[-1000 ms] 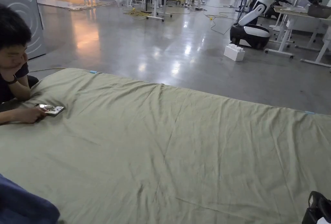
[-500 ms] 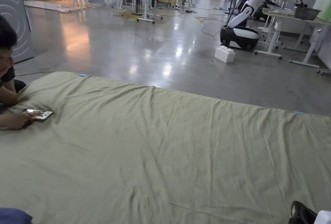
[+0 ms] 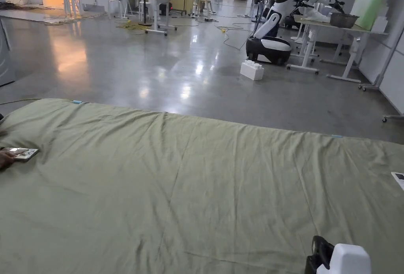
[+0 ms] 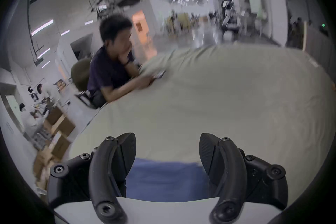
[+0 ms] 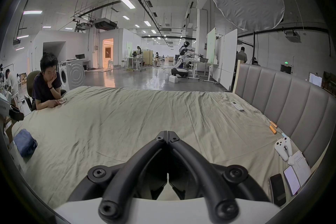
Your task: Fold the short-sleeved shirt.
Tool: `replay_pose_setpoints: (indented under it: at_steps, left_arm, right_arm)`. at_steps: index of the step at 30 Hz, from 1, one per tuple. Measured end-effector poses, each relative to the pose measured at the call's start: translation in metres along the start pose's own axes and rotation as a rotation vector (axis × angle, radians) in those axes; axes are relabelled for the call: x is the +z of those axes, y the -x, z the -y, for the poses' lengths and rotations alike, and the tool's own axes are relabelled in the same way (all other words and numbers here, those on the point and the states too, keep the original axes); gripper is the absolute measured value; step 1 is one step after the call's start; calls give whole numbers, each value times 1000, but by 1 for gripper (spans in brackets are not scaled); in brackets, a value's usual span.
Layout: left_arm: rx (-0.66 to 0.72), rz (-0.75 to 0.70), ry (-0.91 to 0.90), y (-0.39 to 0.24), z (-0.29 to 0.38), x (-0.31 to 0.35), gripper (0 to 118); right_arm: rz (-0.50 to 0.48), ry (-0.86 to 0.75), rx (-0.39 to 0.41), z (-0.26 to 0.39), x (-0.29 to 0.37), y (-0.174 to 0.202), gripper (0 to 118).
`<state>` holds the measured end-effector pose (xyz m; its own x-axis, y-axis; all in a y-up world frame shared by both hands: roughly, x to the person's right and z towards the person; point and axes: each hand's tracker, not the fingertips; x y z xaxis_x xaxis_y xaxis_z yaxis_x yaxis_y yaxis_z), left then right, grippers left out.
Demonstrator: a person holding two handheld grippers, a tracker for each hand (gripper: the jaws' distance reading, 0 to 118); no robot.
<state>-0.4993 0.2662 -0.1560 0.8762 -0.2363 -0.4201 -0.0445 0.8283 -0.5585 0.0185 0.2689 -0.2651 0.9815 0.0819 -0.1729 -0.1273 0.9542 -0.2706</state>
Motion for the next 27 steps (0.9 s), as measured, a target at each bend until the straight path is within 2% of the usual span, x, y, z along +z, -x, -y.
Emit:
replay_pose_setpoints:
  at_steps: [2, 5, 9, 11, 13, 17, 18, 21, 23, 27]
  left_arm:
    - [74, 73, -89, -38, -2, 11, 73]
    - [108, 176, -195, -92, -9, 30, 73]
    - [83, 255, -313, -149, -19, 49, 72]
    - [80, 241, -376, -173, -25, 61, 69]
    - [75, 255, -401, -194, -28, 67, 59]
    - [64, 270, -412, -215, -38, 78, 20]
    - [67, 273, -416, -216, -39, 79, 16]
    - [70, 278, -416, -224, -40, 86, 14]
    - [64, 282, -408, -224, -40, 84, 6]
    - [60, 283, -397, -229, -39, 85, 5]
  right_arm:
    - [-1, -3, -10, -1, -1, 3, 1]
    - [4, -13, -17, -2, 0, 5, 1]
    - [13, -26, -29, -4, 2, 2, 1]
    - [26, -37, -28, -5, 3, 0, 1]
    - [33, -44, -35, -7, 5, -3, 1]
    - [41, -60, -41, -10, 12, -10, 1]
    - [43, -64, -38, -10, 13, -12, 1]
    - [47, -77, -35, -10, 18, -17, 1]
    - [55, -81, -34, -9, 19, -21, 1]
    - [54, -85, -46, -8, 22, -25, 1]
